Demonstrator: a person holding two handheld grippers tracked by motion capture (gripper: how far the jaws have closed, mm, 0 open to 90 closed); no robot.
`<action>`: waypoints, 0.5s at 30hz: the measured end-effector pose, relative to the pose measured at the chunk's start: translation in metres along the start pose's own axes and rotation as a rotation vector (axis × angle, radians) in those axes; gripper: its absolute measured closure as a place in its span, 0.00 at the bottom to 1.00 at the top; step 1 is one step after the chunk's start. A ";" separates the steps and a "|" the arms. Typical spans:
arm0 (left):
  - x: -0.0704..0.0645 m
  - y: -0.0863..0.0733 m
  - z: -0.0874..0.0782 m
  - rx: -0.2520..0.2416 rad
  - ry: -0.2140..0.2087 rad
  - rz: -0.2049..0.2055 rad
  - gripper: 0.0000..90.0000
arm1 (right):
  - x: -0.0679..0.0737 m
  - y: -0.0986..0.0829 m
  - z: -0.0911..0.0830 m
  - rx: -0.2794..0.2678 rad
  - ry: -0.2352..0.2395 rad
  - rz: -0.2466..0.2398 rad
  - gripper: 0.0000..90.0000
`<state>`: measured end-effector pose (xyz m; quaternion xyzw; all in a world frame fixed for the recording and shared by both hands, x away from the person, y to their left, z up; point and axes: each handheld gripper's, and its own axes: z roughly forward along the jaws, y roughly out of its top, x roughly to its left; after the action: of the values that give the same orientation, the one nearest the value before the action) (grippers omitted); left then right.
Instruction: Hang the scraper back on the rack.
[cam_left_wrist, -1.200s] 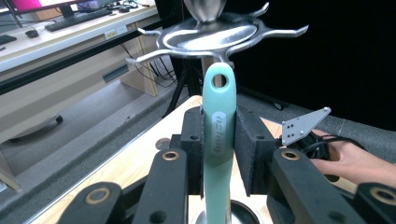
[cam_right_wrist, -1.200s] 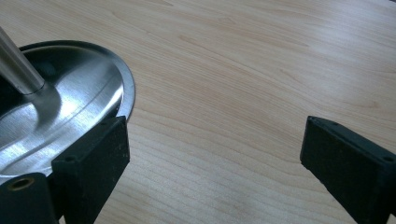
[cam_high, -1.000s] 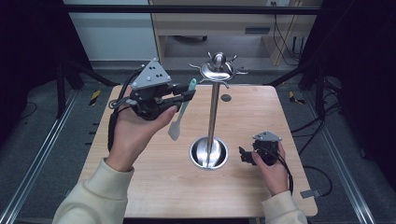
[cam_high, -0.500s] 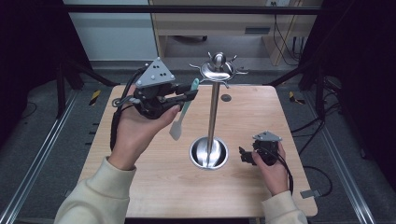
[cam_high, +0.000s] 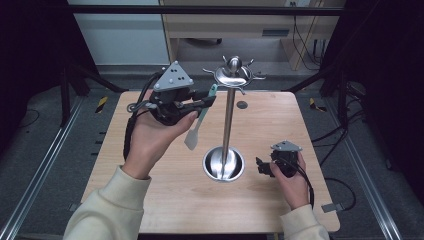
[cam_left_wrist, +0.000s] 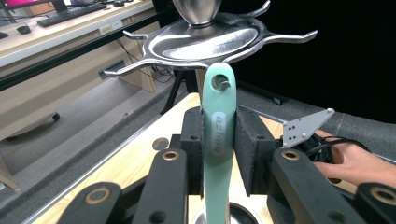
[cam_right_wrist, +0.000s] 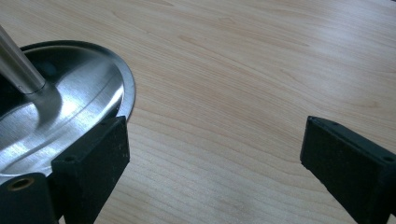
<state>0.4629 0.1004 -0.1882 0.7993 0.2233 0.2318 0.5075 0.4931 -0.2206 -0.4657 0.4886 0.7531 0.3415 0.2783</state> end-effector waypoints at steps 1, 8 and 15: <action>0.000 0.000 0.001 -0.001 0.000 0.000 0.82 | 0.000 0.000 0.000 0.000 0.000 0.000 0.09; 0.001 0.001 0.005 -0.002 -0.001 0.002 0.82 | 0.000 0.000 0.000 0.001 0.002 -0.001 0.09; 0.001 0.001 0.007 -0.010 -0.002 -0.008 0.82 | 0.000 0.000 0.001 0.005 0.003 -0.003 0.09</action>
<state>0.4679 0.0956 -0.1895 0.7960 0.2247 0.2299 0.5129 0.4933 -0.2202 -0.4663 0.4878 0.7551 0.3396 0.2766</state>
